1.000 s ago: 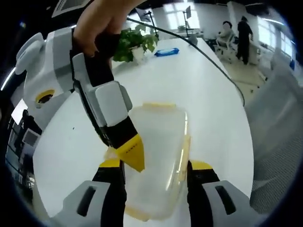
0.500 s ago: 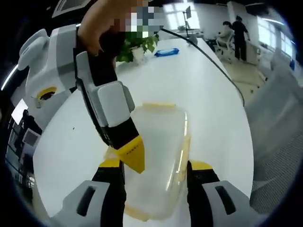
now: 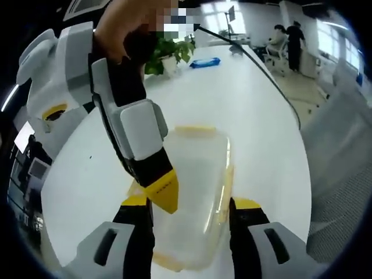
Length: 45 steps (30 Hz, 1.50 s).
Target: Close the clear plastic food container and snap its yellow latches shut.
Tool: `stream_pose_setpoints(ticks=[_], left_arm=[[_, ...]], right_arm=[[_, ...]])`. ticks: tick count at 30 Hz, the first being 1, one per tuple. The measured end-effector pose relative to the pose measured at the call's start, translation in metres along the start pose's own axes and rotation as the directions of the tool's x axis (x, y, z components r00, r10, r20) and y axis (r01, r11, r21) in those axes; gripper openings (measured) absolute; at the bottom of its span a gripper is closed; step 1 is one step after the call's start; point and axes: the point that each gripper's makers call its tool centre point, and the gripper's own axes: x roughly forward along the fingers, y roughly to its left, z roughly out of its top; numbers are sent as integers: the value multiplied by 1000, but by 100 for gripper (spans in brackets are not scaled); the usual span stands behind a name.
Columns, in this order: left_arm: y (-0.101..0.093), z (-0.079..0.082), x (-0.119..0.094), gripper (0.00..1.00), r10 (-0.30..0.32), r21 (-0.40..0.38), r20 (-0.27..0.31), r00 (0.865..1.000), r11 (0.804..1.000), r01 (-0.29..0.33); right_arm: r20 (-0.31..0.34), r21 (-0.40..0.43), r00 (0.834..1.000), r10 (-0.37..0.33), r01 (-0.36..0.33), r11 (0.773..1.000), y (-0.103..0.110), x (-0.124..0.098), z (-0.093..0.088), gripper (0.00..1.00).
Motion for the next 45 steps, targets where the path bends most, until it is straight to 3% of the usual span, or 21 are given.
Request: stream_pose_setpoints(ticks=[7,16,22,26,29,32,33,35,41,45], left_arm=[[1,0,0,49,-1,2,-1,1000,1000,1],[1,0,0,49,2,3,0,1000,1000,-2],[1,1,0,49,4,10,0,1000,1000,-4],[0,1,-1,49,4,16,-3,1000,1000,-4],[0,2,-1,50,1,23,1,1000,1000,-1],[0,4,-3,50,-2,6,8,1000,1000,2],[0,4,-4,49,-3,-9,12,1000,1000,3],[3,13,-8,51,19,-55,81,997,998,-15],[14,7,-22,58,40,-101,77,996,994,-32],[24,-2,-29,69,74,-133,62,995,989,-65]], right_arm=[[12,16,999,-34,34,999,0,-1,0,47],[124,46,985,-119,114,992,1,-4,3,49],[203,80,964,-173,160,984,2,-6,6,49],[267,116,937,-225,200,973,0,-8,6,49],[275,128,928,-252,224,966,0,-13,3,45],[339,192,914,-223,165,967,5,-21,7,45],[344,191,911,-229,171,967,4,-25,5,46],[348,190,907,-237,180,965,4,-30,1,46],[382,194,891,-245,182,964,6,-46,-13,47],[359,144,902,-240,201,969,12,-50,-27,51]])
